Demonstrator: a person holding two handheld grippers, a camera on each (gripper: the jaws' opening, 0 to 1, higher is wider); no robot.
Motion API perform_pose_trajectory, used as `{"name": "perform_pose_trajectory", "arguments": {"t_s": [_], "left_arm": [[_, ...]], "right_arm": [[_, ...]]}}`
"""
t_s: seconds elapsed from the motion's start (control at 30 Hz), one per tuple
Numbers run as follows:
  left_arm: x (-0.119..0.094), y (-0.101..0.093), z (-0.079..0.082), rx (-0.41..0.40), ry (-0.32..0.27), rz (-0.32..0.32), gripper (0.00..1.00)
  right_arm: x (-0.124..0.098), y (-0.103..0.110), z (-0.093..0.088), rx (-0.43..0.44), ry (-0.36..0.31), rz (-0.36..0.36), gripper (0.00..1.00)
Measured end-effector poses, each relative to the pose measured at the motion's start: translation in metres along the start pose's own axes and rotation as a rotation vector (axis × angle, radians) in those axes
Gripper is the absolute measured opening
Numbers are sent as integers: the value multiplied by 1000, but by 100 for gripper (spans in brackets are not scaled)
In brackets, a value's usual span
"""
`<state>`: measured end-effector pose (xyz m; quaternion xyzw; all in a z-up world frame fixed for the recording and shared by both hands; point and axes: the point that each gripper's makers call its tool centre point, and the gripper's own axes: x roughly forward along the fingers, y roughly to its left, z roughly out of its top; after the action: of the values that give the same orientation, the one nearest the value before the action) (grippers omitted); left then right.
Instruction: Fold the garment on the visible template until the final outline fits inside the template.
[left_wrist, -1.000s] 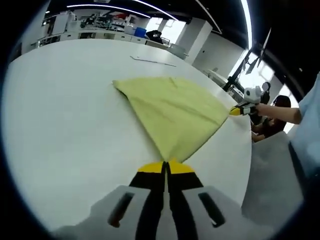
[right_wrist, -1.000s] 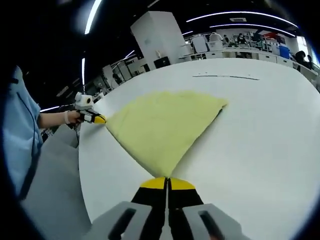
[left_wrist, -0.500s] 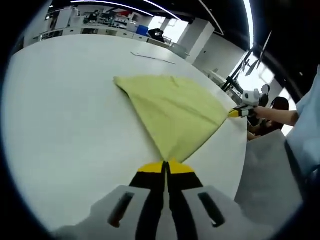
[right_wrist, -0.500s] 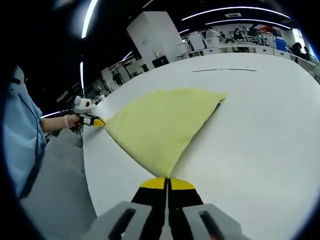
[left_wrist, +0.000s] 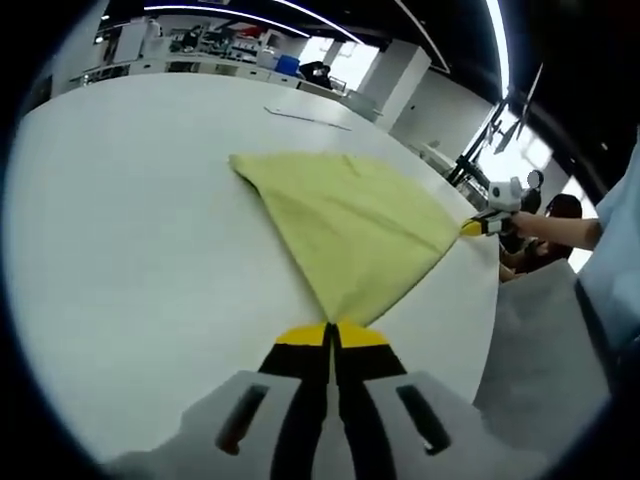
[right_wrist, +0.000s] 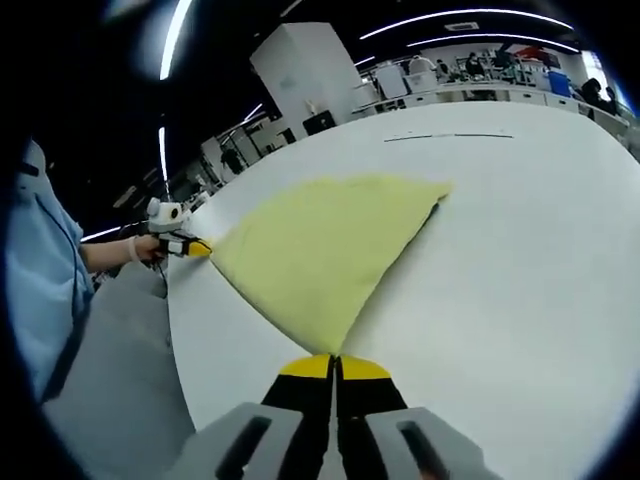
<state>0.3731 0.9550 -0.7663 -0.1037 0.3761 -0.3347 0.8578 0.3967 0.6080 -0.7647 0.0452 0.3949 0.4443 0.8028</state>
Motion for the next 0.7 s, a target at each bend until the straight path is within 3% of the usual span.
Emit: {"name": "perform_pose_trajectory", "arguments": {"t_s": [0.13,0.23,0.37,0.5,0.57,0.7], "left_arm": [[-3,-6,11,11,-47,-3,0],[-8,-6,19,34,-69,1,5],[-12,-8,27,86,-80,8,19],[-14,-13,29,105,-72,7,26],[-15,-12,28,129,-57,21,36],[-19,-17,29,153,-57,32,46]], "right_arm": [[-3,7,4,-15,-14,10,0],[-9,6,8,-27,-30,-7,13],[-18,1,10,-32,-32,-52,32],[-24,-2,12,-33,-31,-92,52],[-26,-2,12,-37,-23,-105,64],[-29,-1,11,-47,-11,-132,78]]}}
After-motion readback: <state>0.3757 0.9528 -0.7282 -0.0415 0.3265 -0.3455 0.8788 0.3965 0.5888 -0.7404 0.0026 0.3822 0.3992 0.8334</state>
